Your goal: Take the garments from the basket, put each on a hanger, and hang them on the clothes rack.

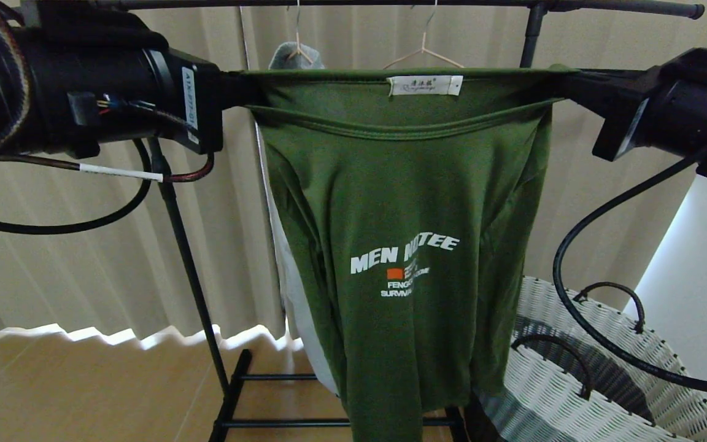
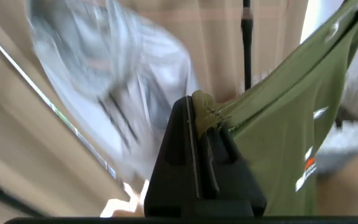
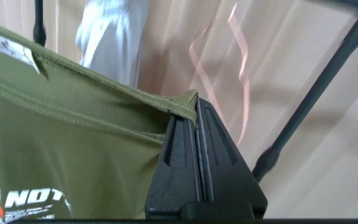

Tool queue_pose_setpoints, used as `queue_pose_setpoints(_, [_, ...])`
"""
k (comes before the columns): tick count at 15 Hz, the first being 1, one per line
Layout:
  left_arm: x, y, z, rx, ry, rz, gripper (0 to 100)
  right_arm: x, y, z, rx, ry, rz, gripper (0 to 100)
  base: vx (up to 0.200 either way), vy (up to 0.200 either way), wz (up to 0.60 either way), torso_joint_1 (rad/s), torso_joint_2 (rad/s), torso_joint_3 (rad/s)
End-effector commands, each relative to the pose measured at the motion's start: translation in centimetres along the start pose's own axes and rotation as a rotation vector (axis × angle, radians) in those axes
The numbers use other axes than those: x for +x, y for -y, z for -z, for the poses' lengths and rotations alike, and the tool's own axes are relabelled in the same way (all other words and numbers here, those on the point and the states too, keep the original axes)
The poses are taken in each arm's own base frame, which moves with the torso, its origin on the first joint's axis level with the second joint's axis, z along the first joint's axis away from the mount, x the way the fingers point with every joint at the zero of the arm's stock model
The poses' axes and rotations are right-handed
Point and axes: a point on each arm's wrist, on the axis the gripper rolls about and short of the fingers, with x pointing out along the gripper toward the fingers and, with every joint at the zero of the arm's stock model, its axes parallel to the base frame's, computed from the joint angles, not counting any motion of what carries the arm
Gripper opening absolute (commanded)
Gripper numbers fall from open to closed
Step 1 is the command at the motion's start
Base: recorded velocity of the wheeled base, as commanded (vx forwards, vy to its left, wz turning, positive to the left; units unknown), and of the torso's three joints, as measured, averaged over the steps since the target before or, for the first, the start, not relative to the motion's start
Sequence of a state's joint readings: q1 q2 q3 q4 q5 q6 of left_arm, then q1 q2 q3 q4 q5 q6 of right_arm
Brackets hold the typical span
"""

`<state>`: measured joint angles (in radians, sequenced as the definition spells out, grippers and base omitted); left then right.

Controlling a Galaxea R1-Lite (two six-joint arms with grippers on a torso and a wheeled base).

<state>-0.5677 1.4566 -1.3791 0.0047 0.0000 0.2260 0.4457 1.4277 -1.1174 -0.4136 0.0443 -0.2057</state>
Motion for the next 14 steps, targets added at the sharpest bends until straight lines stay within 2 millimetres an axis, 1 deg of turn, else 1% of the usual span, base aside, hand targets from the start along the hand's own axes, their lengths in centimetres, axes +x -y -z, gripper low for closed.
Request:
queue_pose_setpoints(1, [0.2, 0.1, 0.7, 0.003, -0.022, 0.005, 0, 0.6, -0.1, 0.6, 0.000, -0.021, -0.002, 0, 0.000, 0.000, 0.00, 0.000, 0.00, 0.000])
queue_pose_setpoints(3, [0.6, 0.5, 2.1, 0.003, -0.049, 0.010, 0, 0.5, -0.3, 1.4, 0.001, -0.046, -0.007, 0, 0.000, 0.000, 0.00, 0.000, 0.00, 0.000])
queue_pose_setpoints(5, [1.1, 0.8, 3.3, 0.000, -0.017, 0.002, 0, 0.4, -0.4, 1.9, 0.000, -0.061, -0.009, 0, 0.000, 0.000, 0.00, 0.000, 0.00, 0.000])
queue_pose_setpoints(7, [1.2, 0.7, 3.6, -0.002, -0.014, -0.002, 0, 0.1, -0.4, 2.1, 0.000, -0.068, -0.007, 0, 0.000, 0.000, 0.00, 0.000, 0.00, 0.000])
queue_pose_setpoints(9, [1.3, 0.7, 3.4, -0.002, -0.006, -0.003, 0, -0.9, -0.5, 2.4, -0.003, -0.082, 0.000, 0, 0.000, 0.000, 0.00, 0.000, 0.00, 0.000])
queue_pose_setpoints(10, [1.7, 0.7, 3.4, -0.001, -0.010, -0.006, 0, -2.3, -0.6, 2.4, -0.004, -0.085, 0.000, 0, 0.000, 0.000, 0.00, 0.000, 0.00, 0.000])
queue_pose_setpoints(12, [2.8, 0.7, 4.0, -0.002, -0.037, -0.007, 0, -3.6, -0.7, 2.5, -0.004, -0.092, -0.003, 0, 0.000, 0.000, 0.00, 0.000, 0.00, 0.000])
queue_pose_setpoints(13, [3.6, 0.8, 4.2, -0.005, -0.047, -0.008, 0, -4.5, -0.7, 2.4, -0.003, -0.107, -0.009, 0, 0.000, 0.000, 0.00, 0.000, 0.00, 0.000])
queue_pose_setpoints(14, [4.2, 0.7, 4.0, -0.009, -0.041, -0.010, 0, -5.3, -0.9, 2.1, -0.003, -0.117, -0.020, 0, 0.000, 0.000, 0.00, 0.000, 0.00, 0.000])
